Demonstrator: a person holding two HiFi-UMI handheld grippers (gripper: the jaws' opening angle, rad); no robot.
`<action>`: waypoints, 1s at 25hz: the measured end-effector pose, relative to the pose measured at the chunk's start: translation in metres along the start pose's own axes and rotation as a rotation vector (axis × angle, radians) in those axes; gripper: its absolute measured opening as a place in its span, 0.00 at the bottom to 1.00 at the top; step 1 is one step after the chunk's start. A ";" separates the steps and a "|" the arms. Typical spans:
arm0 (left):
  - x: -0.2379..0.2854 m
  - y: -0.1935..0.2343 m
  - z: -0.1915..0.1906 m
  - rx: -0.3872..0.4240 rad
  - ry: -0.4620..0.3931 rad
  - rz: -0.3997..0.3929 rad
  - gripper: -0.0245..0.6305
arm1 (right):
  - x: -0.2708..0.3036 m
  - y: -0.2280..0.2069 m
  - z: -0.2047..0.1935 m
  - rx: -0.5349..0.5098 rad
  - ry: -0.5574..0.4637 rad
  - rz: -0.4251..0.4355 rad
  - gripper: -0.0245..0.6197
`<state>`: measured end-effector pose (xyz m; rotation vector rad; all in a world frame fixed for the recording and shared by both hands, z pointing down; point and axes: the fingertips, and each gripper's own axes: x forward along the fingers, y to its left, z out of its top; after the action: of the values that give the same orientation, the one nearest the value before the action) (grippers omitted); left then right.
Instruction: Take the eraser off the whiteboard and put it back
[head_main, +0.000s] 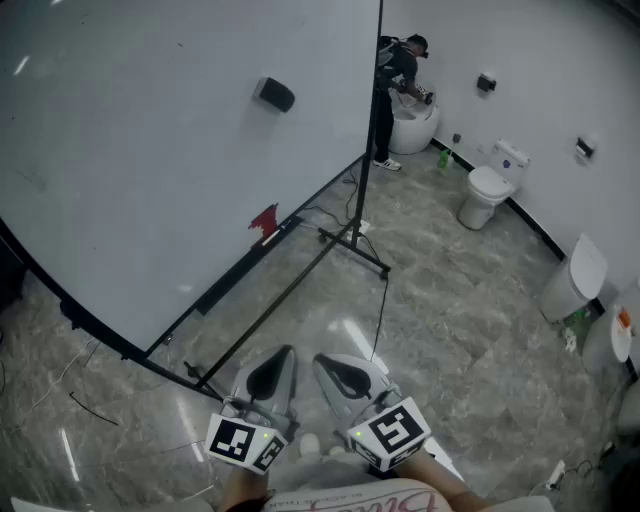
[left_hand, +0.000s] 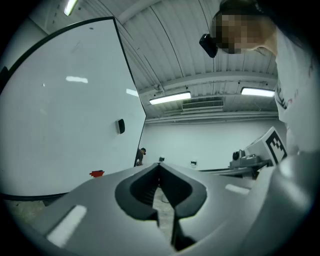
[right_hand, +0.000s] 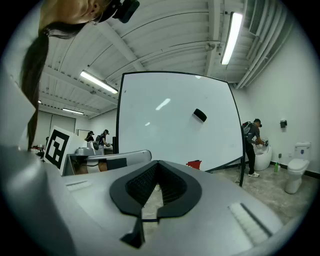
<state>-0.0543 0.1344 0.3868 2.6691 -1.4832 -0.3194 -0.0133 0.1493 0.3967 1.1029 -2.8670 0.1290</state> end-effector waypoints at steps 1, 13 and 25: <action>0.000 0.000 0.000 0.001 -0.001 -0.002 0.04 | 0.000 0.000 0.000 -0.003 0.000 0.001 0.04; 0.009 0.000 0.003 0.004 -0.002 -0.042 0.04 | 0.006 -0.003 0.007 -0.034 -0.011 -0.007 0.04; 0.010 0.028 0.010 0.010 -0.002 -0.063 0.04 | 0.038 -0.007 0.015 -0.012 -0.051 -0.027 0.04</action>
<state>-0.0742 0.1111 0.3804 2.7283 -1.4074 -0.3191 -0.0371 0.1177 0.3860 1.1588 -2.8920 0.0829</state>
